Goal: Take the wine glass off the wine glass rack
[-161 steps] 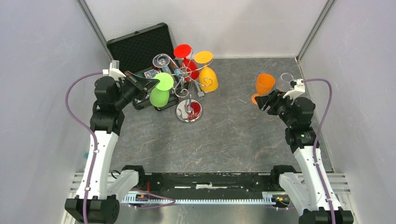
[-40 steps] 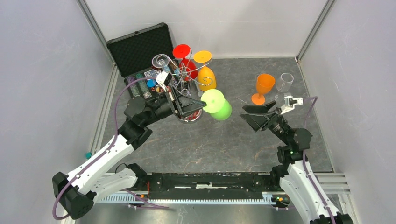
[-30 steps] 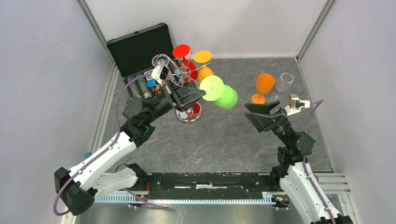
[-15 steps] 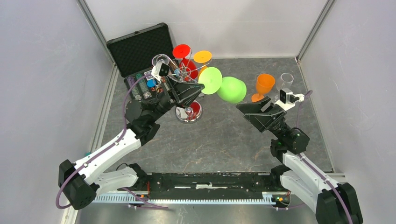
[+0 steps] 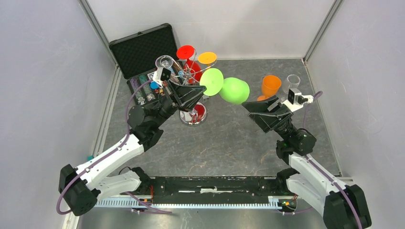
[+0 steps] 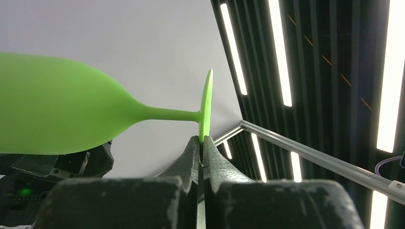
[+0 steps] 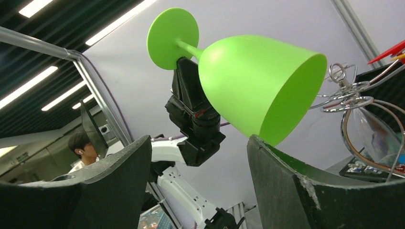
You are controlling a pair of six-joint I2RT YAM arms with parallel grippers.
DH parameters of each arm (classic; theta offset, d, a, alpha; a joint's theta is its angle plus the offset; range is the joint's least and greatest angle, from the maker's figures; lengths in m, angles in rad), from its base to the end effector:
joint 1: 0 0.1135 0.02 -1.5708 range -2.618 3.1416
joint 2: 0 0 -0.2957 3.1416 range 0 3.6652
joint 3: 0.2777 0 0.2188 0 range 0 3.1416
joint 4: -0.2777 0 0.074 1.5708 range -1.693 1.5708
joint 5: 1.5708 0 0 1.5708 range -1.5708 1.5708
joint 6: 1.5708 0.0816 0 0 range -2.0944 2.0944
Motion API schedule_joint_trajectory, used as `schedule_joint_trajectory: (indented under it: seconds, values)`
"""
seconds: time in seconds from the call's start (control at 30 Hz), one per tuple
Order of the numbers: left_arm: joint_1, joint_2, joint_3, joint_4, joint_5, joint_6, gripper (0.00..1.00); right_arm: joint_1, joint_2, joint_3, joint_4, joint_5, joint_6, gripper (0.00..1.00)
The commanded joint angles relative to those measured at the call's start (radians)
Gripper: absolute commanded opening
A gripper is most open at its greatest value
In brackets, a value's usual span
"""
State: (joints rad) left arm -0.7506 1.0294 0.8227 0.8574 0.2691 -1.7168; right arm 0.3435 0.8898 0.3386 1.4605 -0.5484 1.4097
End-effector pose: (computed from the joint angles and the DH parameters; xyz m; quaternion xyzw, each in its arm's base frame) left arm 0.1368 -0.1573 0.4749 -0.0979 0.4455 -0.8577 0.2375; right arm 0.1107 0.0848 0.3975 -0.0617 0.3994 0.7560 0.5149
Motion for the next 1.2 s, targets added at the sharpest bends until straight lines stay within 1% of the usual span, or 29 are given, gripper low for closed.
schedule_joint_trajectory:
  seconds: [0.0,0.13,0.2,0.27,0.4,0.5,0.6,0.67,0.7,0.87,0.93,0.97,1.0,1.1,1.17]
  values:
    - [-0.006,-0.05,0.003,0.025,-0.027,-0.035,0.02,0.005,-0.086,0.043,-0.098,0.011,-0.2,0.78]
    - [-0.006,-0.072,0.005,-0.016,-0.034,-0.024,0.02,0.006,-0.156,0.061,-0.31,0.052,-0.337,0.79]
    - [-0.006,-0.079,0.003,-0.025,-0.037,-0.026,0.02,0.006,-0.16,0.075,-0.341,0.055,-0.356,0.79]
    - [-0.006,-0.08,0.002,-0.032,-0.036,-0.035,0.02,0.009,-0.145,0.079,-0.314,0.048,-0.342,0.81]
    - [-0.007,-0.079,0.0,-0.038,-0.03,-0.052,0.02,0.018,-0.072,0.093,-0.154,0.019,-0.258,0.81]
    - [-0.007,-0.074,-0.006,-0.032,-0.027,-0.071,0.02,0.028,0.018,0.124,0.057,-0.013,-0.148,0.78]
    - [-0.009,-0.071,-0.016,-0.022,-0.031,-0.085,0.02,0.034,0.105,0.141,0.284,-0.005,-0.01,0.73]
    - [-0.009,-0.071,-0.022,-0.018,-0.034,-0.09,0.02,0.037,0.145,0.156,0.391,0.004,0.052,0.67]
    - [-0.009,-0.071,-0.025,-0.017,-0.034,-0.094,0.02,0.039,0.16,0.163,0.412,0.005,0.065,0.63]
    - [-0.009,-0.066,-0.032,-0.017,-0.032,-0.104,0.02,0.049,0.16,0.168,0.402,0.011,0.053,0.42]
    - [-0.009,-0.063,-0.034,-0.015,-0.03,-0.105,0.04,0.05,0.149,0.17,0.375,0.01,0.04,0.26]
    - [-0.009,-0.063,-0.035,-0.014,-0.027,-0.105,0.05,0.049,0.145,0.171,0.362,0.013,0.033,0.16]
    - [-0.009,-0.063,-0.035,-0.005,-0.025,-0.106,0.08,0.049,0.139,0.168,0.356,0.019,0.027,0.01]
    - [-0.009,-0.064,0.003,0.017,-0.001,-0.076,0.18,0.049,0.121,0.165,0.354,0.053,0.011,0.0]
    - [-0.009,-0.068,0.04,-0.005,0.02,-0.035,0.32,0.049,0.109,0.188,0.317,0.054,-0.02,0.0]
